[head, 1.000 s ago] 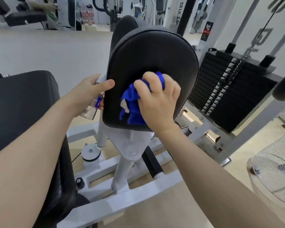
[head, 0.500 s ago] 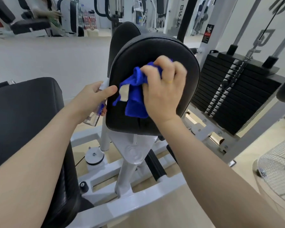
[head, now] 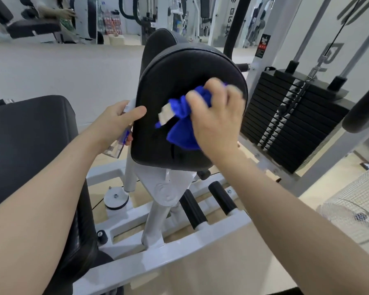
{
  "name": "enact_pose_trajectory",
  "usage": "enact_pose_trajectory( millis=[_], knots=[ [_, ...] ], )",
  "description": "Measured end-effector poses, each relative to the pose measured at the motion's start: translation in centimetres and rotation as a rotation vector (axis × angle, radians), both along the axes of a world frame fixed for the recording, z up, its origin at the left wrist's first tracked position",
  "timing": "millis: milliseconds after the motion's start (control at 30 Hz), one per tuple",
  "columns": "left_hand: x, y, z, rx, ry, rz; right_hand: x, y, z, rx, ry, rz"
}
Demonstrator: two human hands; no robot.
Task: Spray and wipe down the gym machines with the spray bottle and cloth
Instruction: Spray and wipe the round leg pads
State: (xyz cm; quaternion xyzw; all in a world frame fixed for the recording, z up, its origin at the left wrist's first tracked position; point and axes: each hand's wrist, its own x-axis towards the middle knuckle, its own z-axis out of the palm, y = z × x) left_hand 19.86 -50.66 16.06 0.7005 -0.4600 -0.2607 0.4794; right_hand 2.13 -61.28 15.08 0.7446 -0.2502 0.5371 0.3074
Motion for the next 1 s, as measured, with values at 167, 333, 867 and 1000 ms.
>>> enact_pose_trajectory(
  millis=[167, 333, 867, 1000],
  knots=[
    [0.3, -0.1, -0.1, 0.01, 0.012, -0.024, -0.5, 0.4, -2.8, -0.072, 0.324, 0.072],
    [0.8, -0.7, -0.6, -0.007, 0.007, -0.039, 0.0, -0.1, 3.6, 0.038, -0.076, -0.008],
    [1.0, -0.4, -0.5, 0.002, 0.01, 0.009, 2.5, 0.5, 2.1, 0.073, -0.182, 0.148],
    [0.4, -0.4, 0.1, -0.047, 0.046, 0.006, 3.0, 1.7, -2.5, -0.025, 0.22, 0.218]
  ],
)
